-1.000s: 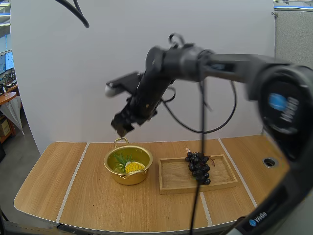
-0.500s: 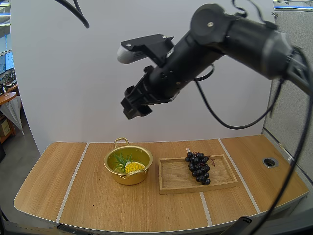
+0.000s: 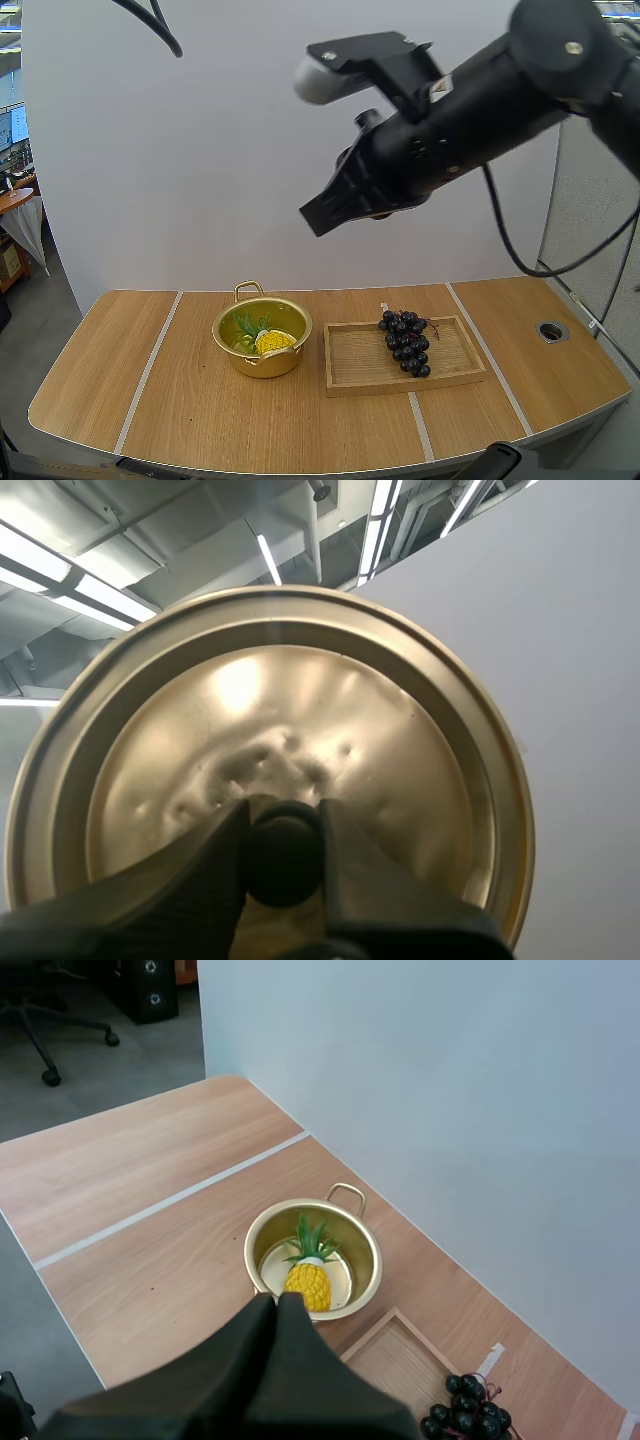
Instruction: Open the pot, put the pineapple inside, and close it
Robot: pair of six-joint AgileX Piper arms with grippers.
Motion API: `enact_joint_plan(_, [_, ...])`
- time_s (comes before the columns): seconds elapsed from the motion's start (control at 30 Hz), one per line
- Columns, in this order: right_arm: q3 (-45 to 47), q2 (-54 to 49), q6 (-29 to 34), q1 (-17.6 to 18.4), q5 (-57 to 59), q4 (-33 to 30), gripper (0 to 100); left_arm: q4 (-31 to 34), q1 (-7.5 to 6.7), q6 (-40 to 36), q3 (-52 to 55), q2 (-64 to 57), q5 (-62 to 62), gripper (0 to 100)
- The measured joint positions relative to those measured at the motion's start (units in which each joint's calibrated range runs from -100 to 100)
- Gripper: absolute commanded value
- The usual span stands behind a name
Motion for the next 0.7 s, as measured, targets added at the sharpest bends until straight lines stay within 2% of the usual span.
enact_joint_plan(0.33, [0.0,-8.2,0.9,0.0,0.3,-0.1,0,0.0,0.00,0.0,0.0,0.0,0.0,0])
enact_joint_plan(0.7, [0.0,-9.3,0.9,0.0,0.3,-0.1,0,0.0,0.00,0.0,0.0,0.0,0.0,0])
